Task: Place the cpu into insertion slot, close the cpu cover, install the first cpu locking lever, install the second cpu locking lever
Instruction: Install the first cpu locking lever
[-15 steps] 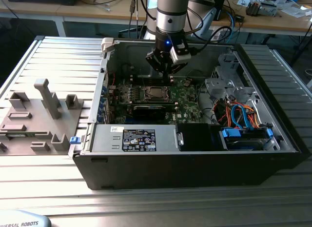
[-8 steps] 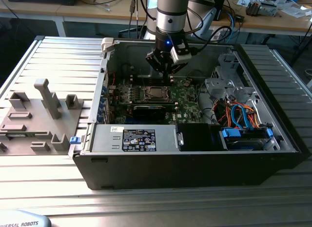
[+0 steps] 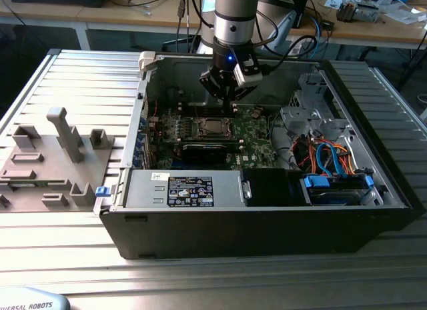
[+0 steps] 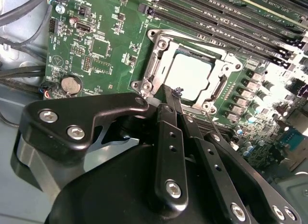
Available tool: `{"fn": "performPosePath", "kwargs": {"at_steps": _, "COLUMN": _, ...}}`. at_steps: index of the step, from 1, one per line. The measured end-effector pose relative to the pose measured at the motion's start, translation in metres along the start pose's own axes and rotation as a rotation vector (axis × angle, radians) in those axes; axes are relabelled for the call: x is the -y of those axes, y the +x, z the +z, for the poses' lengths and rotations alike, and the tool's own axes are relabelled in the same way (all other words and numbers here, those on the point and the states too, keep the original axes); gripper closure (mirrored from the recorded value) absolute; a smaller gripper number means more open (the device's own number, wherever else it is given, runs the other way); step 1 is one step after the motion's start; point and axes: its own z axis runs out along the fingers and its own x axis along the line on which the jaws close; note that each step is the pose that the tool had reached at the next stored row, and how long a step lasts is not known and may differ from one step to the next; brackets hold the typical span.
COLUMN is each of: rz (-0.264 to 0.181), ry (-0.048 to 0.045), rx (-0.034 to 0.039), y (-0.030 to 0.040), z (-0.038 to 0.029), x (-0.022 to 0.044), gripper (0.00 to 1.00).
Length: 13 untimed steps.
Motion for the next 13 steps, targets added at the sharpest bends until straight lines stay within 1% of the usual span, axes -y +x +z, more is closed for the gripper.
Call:
{"fn": "performPosePath", "kwargs": {"at_steps": 4, "rz": -0.004, "ry": -0.0001, "rx": 0.0001, "y": 0.0000, "z": 0.0000, "x": 0.0000, "gripper": 0.89}}
{"fn": "performPosePath", "kwargs": {"at_steps": 13, "rz": -0.027, "ry": -0.0009, "rx": 0.0008, "y": 0.0000, "z": 0.0000, "x": 0.0000, "gripper": 0.89}}
